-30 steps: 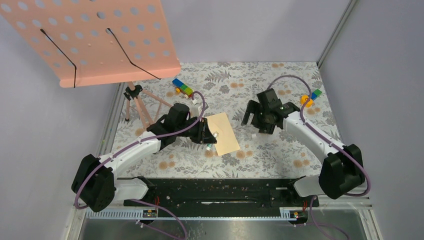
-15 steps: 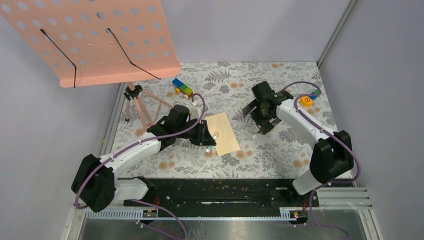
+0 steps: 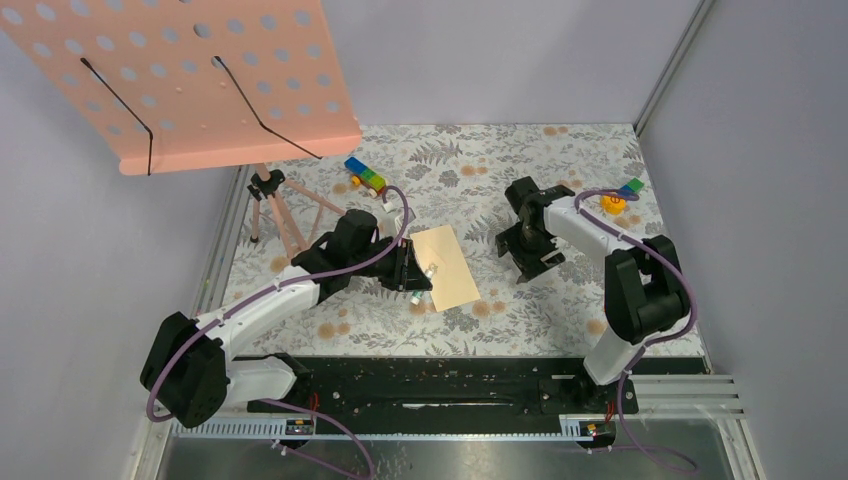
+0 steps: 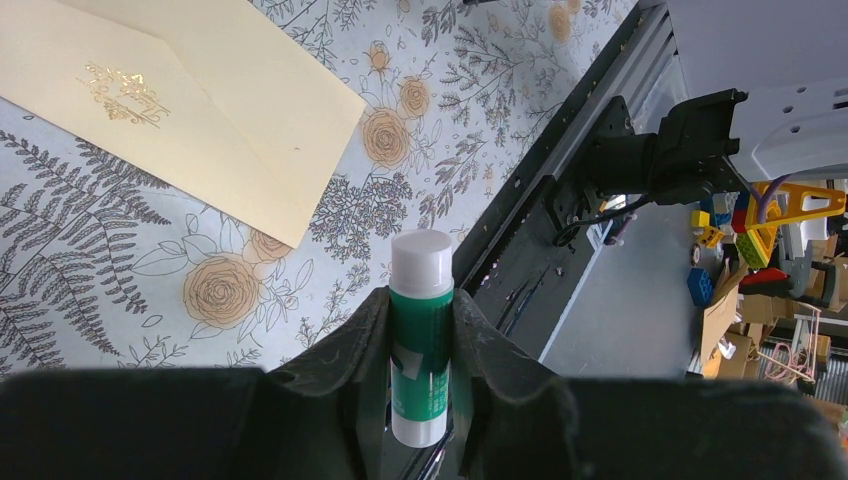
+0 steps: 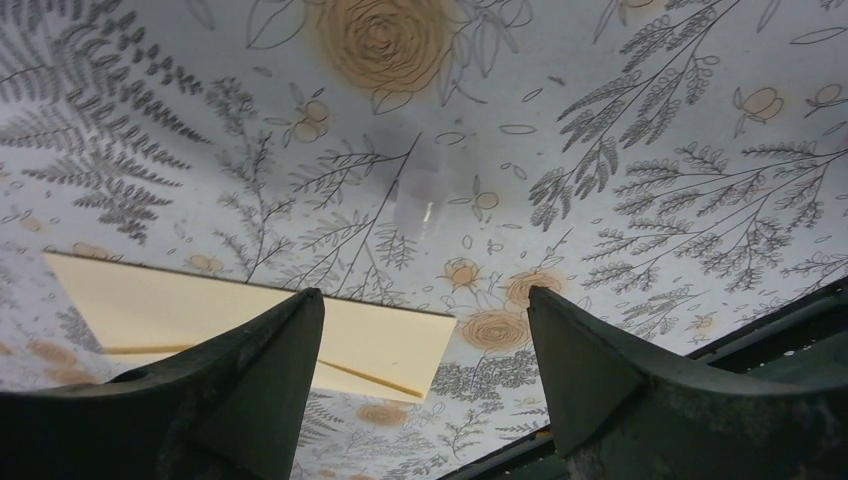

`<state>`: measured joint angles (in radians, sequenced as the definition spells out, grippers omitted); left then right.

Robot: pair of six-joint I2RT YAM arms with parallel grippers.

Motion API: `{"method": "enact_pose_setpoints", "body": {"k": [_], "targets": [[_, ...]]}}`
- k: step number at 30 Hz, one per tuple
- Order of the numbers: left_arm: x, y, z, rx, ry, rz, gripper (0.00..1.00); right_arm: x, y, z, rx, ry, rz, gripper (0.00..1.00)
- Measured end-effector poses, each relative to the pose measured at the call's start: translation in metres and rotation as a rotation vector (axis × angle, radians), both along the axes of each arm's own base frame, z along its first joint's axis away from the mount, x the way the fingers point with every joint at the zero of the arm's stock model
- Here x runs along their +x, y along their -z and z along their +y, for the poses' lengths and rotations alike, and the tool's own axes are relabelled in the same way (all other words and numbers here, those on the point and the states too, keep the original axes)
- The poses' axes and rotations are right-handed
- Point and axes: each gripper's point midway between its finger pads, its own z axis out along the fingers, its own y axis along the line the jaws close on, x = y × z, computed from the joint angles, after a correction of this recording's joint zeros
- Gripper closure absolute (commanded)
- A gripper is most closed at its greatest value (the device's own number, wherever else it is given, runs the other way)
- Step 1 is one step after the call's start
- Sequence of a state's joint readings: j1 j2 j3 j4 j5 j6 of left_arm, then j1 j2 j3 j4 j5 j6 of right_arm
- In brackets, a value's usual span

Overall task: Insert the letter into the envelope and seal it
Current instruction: Adjust the solid glue cap at the center of the board.

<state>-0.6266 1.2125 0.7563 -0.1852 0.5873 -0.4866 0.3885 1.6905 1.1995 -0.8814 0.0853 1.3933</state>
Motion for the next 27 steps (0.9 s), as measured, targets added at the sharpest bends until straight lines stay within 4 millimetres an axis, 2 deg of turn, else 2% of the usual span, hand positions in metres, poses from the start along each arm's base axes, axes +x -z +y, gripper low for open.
{"method": "enact_pose_setpoints", "body": {"k": [7,21,27], "targets": [[0.0,0.0,0.0,0.0,0.0,0.0,1.0,-0.009,0.019,-0.01,-0.02,0.031,0.06,0.24],[-0.002,0.004,0.001,0.007,0.001,0.007,1.0,-0.003,0.046,-0.006,-0.01,0.061,0.105,0.35],[-0.002,0.005,0.002,0.01,0.003,0.006,1.0,0.001,0.05,-0.009,-0.011,0.078,0.107,0.47]]}}
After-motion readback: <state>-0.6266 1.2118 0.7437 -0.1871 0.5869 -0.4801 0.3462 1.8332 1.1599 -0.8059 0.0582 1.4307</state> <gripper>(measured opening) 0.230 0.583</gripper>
